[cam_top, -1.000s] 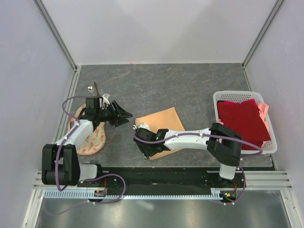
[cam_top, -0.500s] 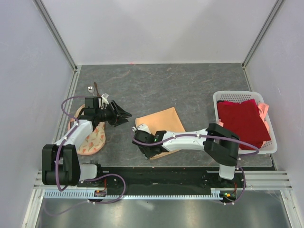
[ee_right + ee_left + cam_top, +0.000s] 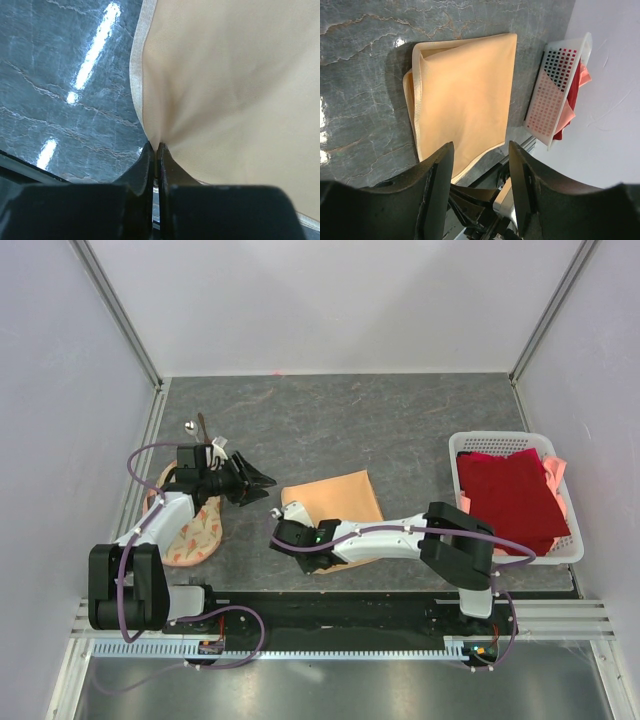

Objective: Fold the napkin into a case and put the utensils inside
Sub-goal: Pick up the lower triangle-folded napkin from the center of the board.

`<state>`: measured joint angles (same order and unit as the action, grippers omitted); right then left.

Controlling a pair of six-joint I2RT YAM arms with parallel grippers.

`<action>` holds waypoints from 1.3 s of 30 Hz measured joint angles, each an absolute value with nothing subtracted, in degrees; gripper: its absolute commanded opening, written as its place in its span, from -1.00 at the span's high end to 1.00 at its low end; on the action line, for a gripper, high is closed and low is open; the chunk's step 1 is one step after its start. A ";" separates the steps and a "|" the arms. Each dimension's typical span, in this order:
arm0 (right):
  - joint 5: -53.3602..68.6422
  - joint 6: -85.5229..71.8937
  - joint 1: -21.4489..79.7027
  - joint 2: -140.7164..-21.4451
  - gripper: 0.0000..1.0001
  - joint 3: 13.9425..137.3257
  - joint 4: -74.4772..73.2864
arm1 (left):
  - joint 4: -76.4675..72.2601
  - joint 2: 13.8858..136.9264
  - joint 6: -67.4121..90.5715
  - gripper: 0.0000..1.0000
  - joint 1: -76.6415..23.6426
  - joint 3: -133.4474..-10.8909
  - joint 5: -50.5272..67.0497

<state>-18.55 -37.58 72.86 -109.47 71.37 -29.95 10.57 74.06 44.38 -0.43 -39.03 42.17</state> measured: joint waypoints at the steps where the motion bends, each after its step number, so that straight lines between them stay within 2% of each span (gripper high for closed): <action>1: -18.52 -37.65 72.84 -109.36 1.00 71.31 -29.87 | 10.59 74.06 44.38 -0.11 -0.43 -39.05 42.17; 6: -14.31 -37.93 70.94 -106.06 1.00 66.96 -25.45 | 10.59 74.43 44.01 -0.16 -0.38 -39.05 42.46; 13: -4.69 -39.42 63.86 -95.29 1.00 57.47 -19.44 | 10.15 75.48 44.16 -0.18 -1.21 -38.94 42.61; 21: 3.99 -42.22 59.31 -88.66 1.00 49.78 -10.81 | 8.38 78.83 48.49 -0.20 -7.18 -38.94 40.14; 31: 8.16 -44.18 55.88 -84.25 1.00 44.38 -6.81 | 10.39 81.67 53.01 -0.20 -8.54 -39.88 31.14; 39: 9.50 -44.38 54.11 -80.90 1.00 44.38 -5.74 | 12.05 89.23 53.01 -0.21 -9.76 -42.94 28.45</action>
